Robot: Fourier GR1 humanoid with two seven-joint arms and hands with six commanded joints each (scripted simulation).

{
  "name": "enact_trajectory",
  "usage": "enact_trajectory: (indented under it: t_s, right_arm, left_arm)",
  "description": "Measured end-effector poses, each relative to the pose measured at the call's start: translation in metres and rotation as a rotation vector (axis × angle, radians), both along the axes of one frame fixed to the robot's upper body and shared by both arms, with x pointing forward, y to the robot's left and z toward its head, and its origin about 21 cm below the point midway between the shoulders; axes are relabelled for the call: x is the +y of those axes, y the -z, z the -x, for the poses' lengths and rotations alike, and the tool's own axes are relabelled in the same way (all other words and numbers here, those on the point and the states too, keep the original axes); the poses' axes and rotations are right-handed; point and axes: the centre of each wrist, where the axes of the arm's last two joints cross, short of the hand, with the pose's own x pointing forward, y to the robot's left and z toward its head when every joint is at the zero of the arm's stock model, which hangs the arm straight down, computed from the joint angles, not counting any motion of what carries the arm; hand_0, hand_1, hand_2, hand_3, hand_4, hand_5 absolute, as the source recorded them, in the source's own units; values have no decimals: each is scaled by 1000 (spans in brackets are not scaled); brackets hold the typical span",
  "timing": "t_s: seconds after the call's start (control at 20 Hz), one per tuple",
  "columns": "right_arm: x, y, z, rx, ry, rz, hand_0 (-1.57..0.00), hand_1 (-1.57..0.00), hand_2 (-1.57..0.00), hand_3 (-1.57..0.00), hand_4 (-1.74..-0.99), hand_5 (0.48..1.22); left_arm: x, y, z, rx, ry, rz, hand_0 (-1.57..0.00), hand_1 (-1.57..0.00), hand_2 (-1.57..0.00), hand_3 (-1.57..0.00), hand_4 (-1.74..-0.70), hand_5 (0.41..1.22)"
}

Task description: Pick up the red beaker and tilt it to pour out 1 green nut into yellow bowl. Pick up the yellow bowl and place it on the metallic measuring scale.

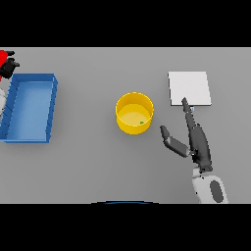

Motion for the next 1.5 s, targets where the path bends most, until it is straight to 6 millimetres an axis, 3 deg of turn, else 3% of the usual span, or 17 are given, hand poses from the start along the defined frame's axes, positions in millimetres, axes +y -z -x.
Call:
enact_trajectory:
  t_s: [0.1,0.25,0.45,0.5,0.65,0.75,0.8,0.9,1.0,1.2,1.4,1.5]
  right_arm:
    - [-1,2,2,12,1,-12,1,1,1,1,-1004,648]
    - [-1,5,4,5,-2,-20,1,1,1,1,-1012,650]
    - [-2,7,6,-17,-6,-13,1,1,1,1,-1017,638]
    - [0,4,4,-11,1,-12,1,1,1,1,-1021,636]
    - [-6,2,5,-18,3,-7,1,1,1,1,-1012,634]
    - [-5,1,6,-22,4,-13,1,1,1,1,-1007,635]
    - [-5,0,5,-18,6,-19,1,1,1,1,-1004,636]
    - [-5,1,6,-8,8,-18,1,1,1,1,-1005,634]
    - [-1,1,4,-11,1,-18,1,1,1,1,-1009,639]
    - [-2,3,7,-13,-5,-11,1,1,1,1,-1015,642]
    - [-5,-5,0,18,3,45,1,1,1,1,-1014,666]
    - [-5,-11,-12,23,-93,100,1,1,1,1,-1022,674]
  left_arm:
    - [-3,9,10,-13,1,30,-1571,-1571,-1571,-1512,-1741,1221]
    - [-12,26,23,1,-16,77,-1571,-1571,-1571,-1541,-1741,1151]
    - [-10,32,36,7,-29,75,-1571,-1571,-1571,-1559,-1713,991]
    - [-8,33,40,21,-23,54,-1571,-1571,-1571,-1561,-1645,941]
    - [-10,38,50,60,-8,20,-1571,-1543,-1501,-1470,-1275,810]
    - [-9,37,56,73,16,15,-1393,-1215,-1209,-1136,-1068,749]
    - [-8,36,58,78,24,7,-1207,-995,-1020,-952,-1002,720]
    - [-8,35,59,102,27,19,-772,-637,-652,-614,-920,677]
    - [-10,39,60,137,63,-10,-494,-407,-417,-393,-857,657]
    - [-9,48,59,176,102,-50,-202,-166,-170,-160,-802,652]
    - [-10,48,55,135,106,-53,-82,-67,-69,-65,-773,655]
    - [-12,49,55,111,122,-63,-52,-43,-44,-41,-756,659]
